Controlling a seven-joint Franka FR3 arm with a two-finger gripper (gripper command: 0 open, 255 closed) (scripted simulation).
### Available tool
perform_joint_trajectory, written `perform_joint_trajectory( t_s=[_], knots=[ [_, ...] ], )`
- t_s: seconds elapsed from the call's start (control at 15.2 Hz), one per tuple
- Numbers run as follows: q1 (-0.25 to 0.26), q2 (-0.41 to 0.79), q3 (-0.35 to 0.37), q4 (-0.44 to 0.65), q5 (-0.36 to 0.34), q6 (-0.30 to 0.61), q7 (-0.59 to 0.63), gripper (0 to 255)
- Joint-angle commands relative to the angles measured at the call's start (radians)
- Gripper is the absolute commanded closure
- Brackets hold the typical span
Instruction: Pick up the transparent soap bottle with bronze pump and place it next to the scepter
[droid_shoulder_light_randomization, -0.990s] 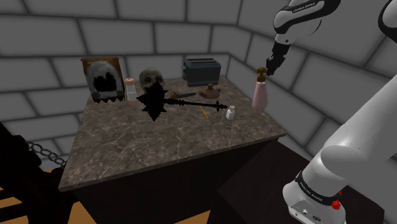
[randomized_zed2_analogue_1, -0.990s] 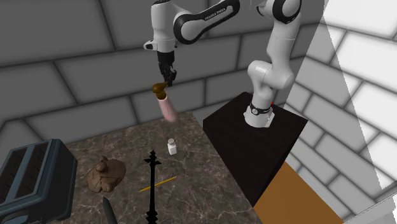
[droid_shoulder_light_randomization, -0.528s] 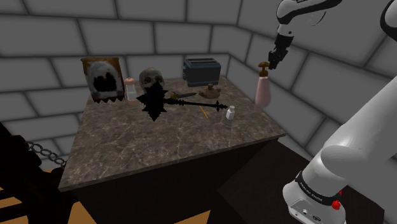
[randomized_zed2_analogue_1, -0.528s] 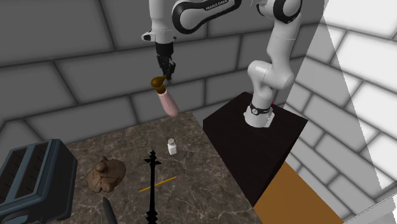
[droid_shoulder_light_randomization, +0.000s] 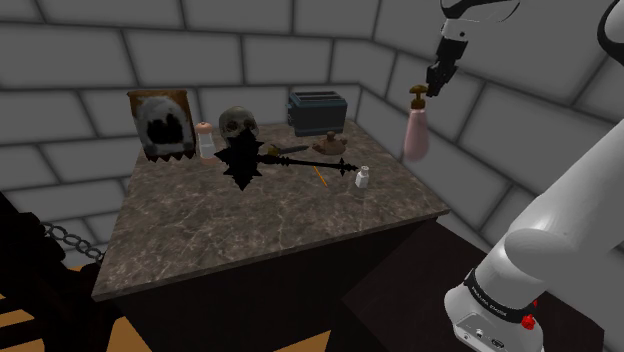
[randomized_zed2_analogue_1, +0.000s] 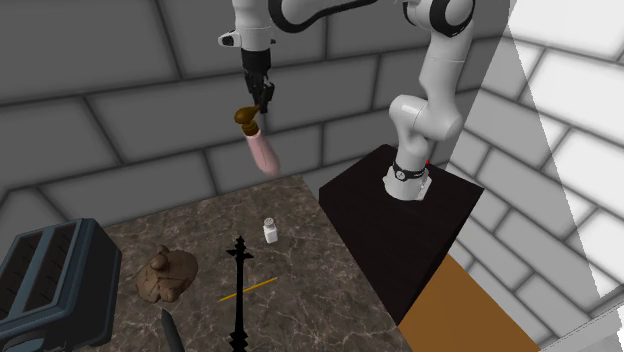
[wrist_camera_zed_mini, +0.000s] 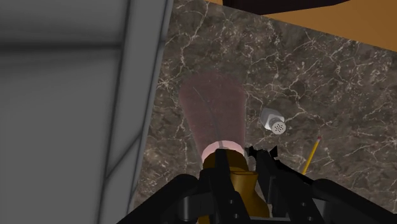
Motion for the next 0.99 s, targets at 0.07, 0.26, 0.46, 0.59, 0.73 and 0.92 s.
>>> perform_joint_trajectory(
  t_s=[0.07, 0.26, 0.46, 0.59, 0.73, 0.92],
  knots=[
    [0.000, 0.002, 0.000, 0.043, 0.002, -0.040, -0.001, 255],
    [0.001, 0.009, 0.000, 0.089, 0.005, -0.082, -0.003, 255],
    [0.001, 0.018, -0.001, 0.139, 0.010, -0.123, -0.006, 255],
    [0.001, 0.025, -0.003, 0.174, 0.013, -0.152, -0.009, 255],
    [0.000, 0.034, -0.004, 0.210, 0.018, -0.180, -0.012, 255],
    [-0.001, 0.050, -0.007, 0.268, 0.026, -0.224, -0.017, 255]
  ],
)
